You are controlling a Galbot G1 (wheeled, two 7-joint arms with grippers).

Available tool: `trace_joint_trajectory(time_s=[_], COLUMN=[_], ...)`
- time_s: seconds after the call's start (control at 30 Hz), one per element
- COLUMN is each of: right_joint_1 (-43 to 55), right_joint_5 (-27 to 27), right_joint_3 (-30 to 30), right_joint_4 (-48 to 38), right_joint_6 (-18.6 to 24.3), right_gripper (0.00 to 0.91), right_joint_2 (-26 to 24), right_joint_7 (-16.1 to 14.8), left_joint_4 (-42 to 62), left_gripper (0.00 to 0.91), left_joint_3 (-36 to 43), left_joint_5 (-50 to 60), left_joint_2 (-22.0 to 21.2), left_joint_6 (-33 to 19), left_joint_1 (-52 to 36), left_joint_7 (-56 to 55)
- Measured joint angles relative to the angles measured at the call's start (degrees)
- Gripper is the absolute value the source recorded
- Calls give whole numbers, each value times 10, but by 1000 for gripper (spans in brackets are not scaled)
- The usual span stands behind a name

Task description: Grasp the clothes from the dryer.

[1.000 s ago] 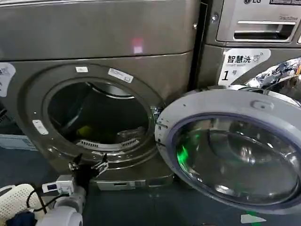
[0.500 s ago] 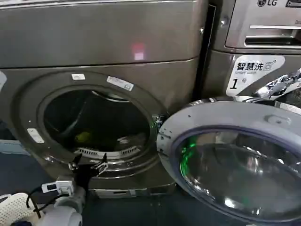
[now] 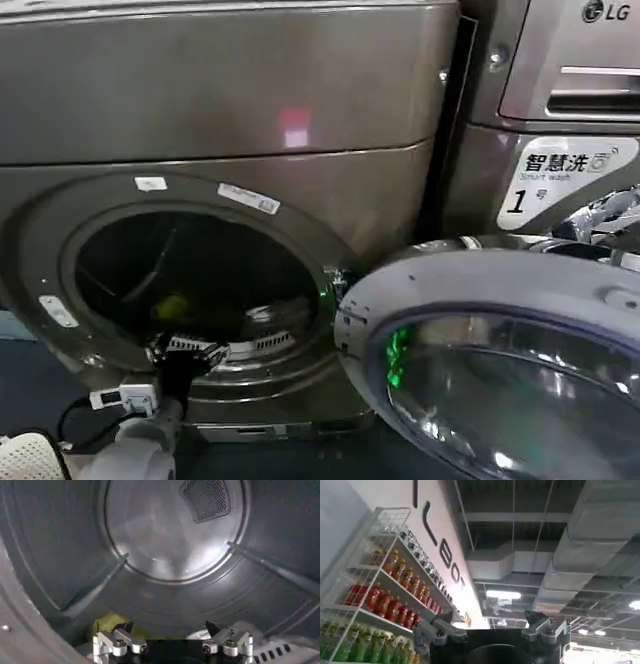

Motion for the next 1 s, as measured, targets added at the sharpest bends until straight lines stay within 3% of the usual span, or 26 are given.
trace_joint_trajectory(time_s=[1.0], right_joint_1=[6], right_joint_5=[-10], right_joint_3=[-14], right_joint_4=[10], right_joint_6=[6], right_gripper=[907], right_joint_2=[14], right_joint_7=[-18], left_joint_4=[33], left_gripper=[907], left_joint_3=[-6], left_joint_5=[40], left_joint_2=[5], left_joint_6=[0], left_joint_1=[-35], left_joint_7=[32])
